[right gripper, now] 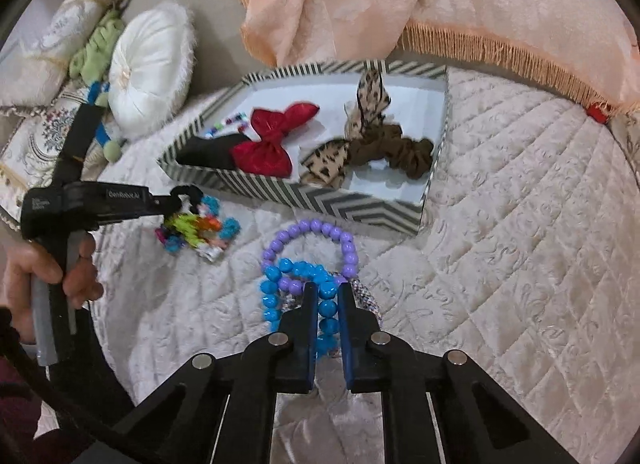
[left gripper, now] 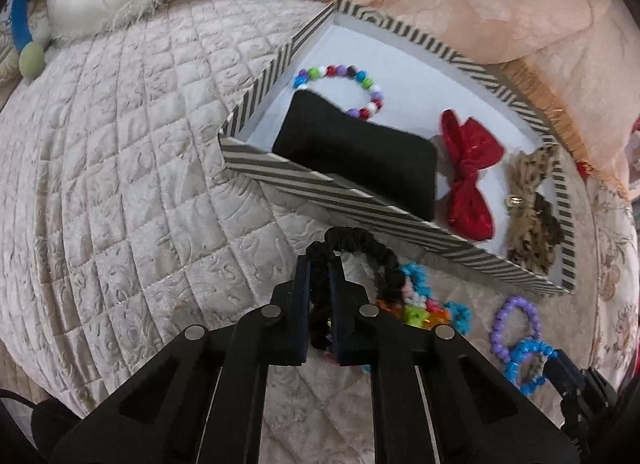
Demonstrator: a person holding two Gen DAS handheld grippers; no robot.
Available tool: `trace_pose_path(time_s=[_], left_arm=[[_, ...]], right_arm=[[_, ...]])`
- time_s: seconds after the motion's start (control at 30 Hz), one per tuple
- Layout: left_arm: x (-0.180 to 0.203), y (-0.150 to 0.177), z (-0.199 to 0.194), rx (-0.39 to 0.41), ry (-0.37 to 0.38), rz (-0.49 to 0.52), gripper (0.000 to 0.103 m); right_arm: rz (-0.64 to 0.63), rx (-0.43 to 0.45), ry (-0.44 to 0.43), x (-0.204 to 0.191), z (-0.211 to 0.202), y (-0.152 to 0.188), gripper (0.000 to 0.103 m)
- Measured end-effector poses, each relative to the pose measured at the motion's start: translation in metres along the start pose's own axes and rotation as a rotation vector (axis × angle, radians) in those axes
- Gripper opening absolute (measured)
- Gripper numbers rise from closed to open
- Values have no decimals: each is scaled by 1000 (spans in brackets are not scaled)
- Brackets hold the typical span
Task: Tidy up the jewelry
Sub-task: 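Grasp the blue bead bracelet with the right tool while the left tool grasps the black hair tie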
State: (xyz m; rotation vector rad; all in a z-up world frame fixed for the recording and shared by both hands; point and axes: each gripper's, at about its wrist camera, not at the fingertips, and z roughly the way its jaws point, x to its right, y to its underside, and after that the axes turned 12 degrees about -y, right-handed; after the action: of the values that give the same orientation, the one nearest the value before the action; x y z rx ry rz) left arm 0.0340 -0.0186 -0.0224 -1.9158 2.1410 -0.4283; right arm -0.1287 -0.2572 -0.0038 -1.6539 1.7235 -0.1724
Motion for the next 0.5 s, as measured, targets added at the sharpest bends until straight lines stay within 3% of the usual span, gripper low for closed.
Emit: trace_pose_path(time_s=[0.27,0.5], left_arm=[[-8,-2,-47,68,74,7,6],[-12,-1,-85,122,91,5,6]], right_arm=[[-2,61,-39,-14,-28,-5,9],[-35,96,-47,-31,-44,-9,9]])
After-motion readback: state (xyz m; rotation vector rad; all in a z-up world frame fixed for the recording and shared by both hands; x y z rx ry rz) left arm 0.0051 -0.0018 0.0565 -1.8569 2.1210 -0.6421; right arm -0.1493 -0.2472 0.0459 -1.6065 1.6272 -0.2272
